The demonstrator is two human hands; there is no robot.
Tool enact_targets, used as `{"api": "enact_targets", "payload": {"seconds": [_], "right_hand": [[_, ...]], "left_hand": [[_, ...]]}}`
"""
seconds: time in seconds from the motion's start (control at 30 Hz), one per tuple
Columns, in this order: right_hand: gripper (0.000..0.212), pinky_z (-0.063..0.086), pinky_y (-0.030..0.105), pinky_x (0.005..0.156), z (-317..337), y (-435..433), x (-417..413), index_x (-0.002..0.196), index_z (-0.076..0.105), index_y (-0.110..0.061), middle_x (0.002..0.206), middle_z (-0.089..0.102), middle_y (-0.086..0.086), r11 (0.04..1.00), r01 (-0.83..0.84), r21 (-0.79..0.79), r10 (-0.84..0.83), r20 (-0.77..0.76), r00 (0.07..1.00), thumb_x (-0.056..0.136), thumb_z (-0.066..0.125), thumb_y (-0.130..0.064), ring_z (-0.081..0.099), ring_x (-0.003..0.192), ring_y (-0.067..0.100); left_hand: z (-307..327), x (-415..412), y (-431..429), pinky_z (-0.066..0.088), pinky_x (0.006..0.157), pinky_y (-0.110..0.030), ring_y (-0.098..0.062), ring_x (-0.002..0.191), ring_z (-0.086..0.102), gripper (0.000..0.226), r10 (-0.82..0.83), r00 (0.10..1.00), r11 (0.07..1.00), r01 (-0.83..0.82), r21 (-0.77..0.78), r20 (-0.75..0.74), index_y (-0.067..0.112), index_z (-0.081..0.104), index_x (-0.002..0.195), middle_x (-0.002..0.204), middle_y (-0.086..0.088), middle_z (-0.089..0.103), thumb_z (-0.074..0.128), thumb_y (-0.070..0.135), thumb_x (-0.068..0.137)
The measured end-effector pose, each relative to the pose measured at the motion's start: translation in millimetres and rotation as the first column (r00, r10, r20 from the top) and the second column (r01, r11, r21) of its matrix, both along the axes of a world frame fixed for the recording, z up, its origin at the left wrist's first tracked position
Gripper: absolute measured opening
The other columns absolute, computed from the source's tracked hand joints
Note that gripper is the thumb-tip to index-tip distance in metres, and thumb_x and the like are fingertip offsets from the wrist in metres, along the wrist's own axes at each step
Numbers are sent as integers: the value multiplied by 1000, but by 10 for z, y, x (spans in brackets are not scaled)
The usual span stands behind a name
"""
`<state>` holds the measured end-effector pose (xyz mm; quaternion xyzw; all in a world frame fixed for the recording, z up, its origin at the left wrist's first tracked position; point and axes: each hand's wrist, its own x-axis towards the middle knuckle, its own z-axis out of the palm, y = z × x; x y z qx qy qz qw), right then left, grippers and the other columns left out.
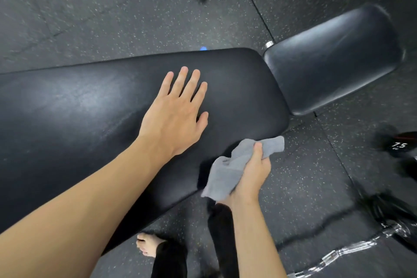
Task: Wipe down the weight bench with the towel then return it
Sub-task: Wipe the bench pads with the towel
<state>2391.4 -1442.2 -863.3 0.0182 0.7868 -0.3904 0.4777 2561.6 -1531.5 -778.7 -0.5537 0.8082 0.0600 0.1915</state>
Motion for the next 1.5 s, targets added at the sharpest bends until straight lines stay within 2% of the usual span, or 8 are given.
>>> {"api": "enact_targets", "payload": {"seconds": [0.2, 0.4, 0.67, 0.83, 0.93, 1.07, 1.37, 1.5], "right_hand": [[28, 49, 39, 90, -434, -987, -1191, 114, 65, -6, 103, 62, 8, 950, -312, 21, 311, -179, 933, 102, 53, -28, 60, 99, 25], [39, 39, 29, 84, -408, -1930, -1097, 127, 62, -5, 118, 66, 16, 555, -818, 153, 802, -361, 476, 105, 46, -32, 61, 105, 31], [33, 44, 38, 91, -41, -2355, 172, 113, 67, -12, 111, 71, 3, 77, -997, -13, 785, -616, 69, 101, 48, -36, 58, 116, 25], [59, 16, 52, 126, 129, -1808, 165, 159, 30, -25, 170, 25, -4, 75, -996, -43, 792, -605, 85, 105, 42, -45, 12, 159, 19], [70, 12, 54, 127, 218, -1455, 167, 163, 18, -34, 173, 7, -11, 65, -998, 21, 820, -571, 41, 99, 33, -59, -3, 159, 12], [80, 6, 52, 128, 446, -1032, 401, 163, 6, -35, 173, 0, -11, 43, -998, 37, 809, -587, 13, 94, 25, -71, -10, 159, 11], [78, -7, 43, 128, 1341, -84, 1684, 164, 6, -27, 173, -7, -8, -223, -974, -43, 722, -678, -135, 99, 30, -62, -18, 158, 13], [65, -1, 51, 129, 1887, 366, 2347, 164, 16, -21, 171, -3, -6, -375, -925, -61, 659, -719, -220, 102, 28, -36, -16, 158, 18]], "left_hand": [[-144, -153, -120, 14, 127, -54, -37, 158, 16, 71, -10, 1000, 999, 10, -30, -11, 10, 26, 161, 170, -18, 20, 20, 49, 102], [-149, -154, -139, 16, 126, -55, -38, 157, 20, 71, -3, 998, 999, 1, -33, -55, 9, 33, 159, 168, -20, 25, 28, 49, 100], [-177, -152, -137, 17, 128, -51, -32, 158, 18, 75, 37, 990, 996, -47, -73, -136, 1, 18, 161, 169, -18, 21, 25, 44, 100], [-113, -139, -130, 18, 128, -48, -30, 159, 16, 67, 110, 954, 983, -146, -114, -278, -1, 13, 161, 170, -19, 18, 20, 31, 102], [9, -125, -126, 23, 126, -48, -30, 156, 26, 58, 220, 865, 954, -286, -84, -451, -3, 30, 156, 166, -19, 29, 29, 22, 103], [356, 119, 90, 19, 123, -31, -27, 152, 32, 42, 496, 537, 822, -544, 170, -682, 1, 50, 144, 161, -15, 39, 44, 16, 105], [1277, 1392, 894, 30, 120, -27, -16, 149, 38, 42, 605, 481, 698, -704, 132, -634, 9, 52, 145, 160, -2, 43, 48, 22, 105], [1738, 1710, 1168, 46, 90, -15, 0, 102, 56, 21, 660, 307, 554, -815, 169, -686, 16, 58, 120, 122, 5, 61, 51, 15, 100]]}}
